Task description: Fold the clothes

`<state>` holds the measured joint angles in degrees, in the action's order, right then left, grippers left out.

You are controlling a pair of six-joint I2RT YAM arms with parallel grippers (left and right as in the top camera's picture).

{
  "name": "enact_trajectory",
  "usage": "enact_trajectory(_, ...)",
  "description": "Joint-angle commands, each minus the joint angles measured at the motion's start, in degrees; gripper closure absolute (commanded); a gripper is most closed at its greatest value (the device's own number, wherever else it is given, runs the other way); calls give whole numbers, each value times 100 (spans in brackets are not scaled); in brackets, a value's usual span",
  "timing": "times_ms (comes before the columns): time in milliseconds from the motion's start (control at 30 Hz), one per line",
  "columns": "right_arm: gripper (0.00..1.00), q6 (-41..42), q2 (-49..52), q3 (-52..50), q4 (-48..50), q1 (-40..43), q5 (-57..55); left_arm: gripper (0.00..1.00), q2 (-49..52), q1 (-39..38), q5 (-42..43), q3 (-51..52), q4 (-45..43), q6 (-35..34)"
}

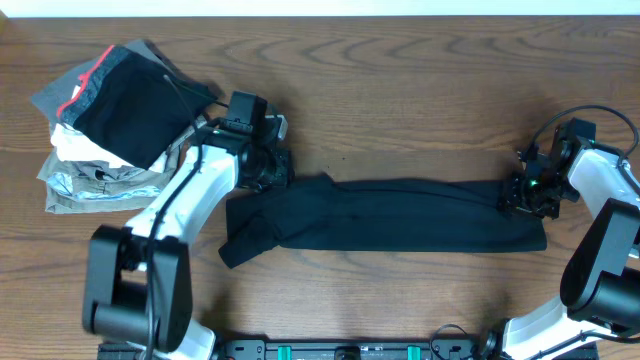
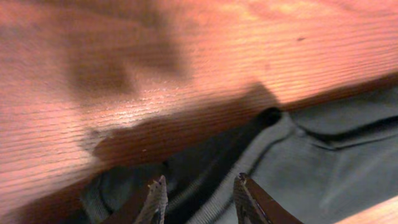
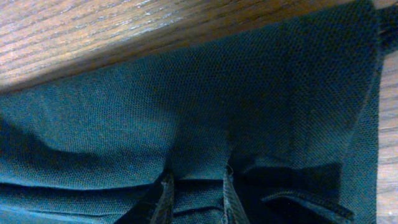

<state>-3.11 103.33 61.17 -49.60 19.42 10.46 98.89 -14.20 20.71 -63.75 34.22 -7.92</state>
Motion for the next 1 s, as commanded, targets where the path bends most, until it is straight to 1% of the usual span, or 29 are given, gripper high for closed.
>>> enact_trajectory(0, 75, 94, -98, -22, 11, -52, -13, 62, 356, -4, 354, -83, -15, -52)
enact_trajectory(100, 74, 94, -98, -22, 13, -52, -13, 62, 492, -4, 940, -81, -42, -48)
enact_trajectory(200, 74, 94, -98, -22, 15, -52, -13, 62, 492, -4, 1314, -85, -101, -2)
enact_trajectory(433, 74, 94, -98, -22, 17, -52, -13, 62, 492, -4, 1899, -85, -247, 81)
enact_trajectory(633, 74, 94, -98, -22, 20, -52, -13, 62, 492, -24, 1961, -81, -146, 87)
enact_trajectory(700, 74, 94, -98, -22, 17, -52, -15, 62, 492, -90, 1958, -66, -52, 280)
enact_trajectory(733, 74, 94, -98, -22, 17, -52, -13, 63, 492, -122, 1956, -61, -22, 323)
enact_trajectory(800, 74, 94, -98, -22, 17, -52, -13, 74, 492, -192, 1919, -61, 15, 321)
enact_trajectory(867, 74, 94, -98, -22, 17, -52, -13, 80, 492, -247, 1915, -61, 17, 321)
enact_trajectory(900, 74, 94, -98, -22, 17, -52, -13, 85, 492, -267, 1915, -61, 17, 321)
enact_trajectory(967, 74, 94, -98, -22, 17, -52, -13, 90, 492, -295, 1917, -61, 17, 321)
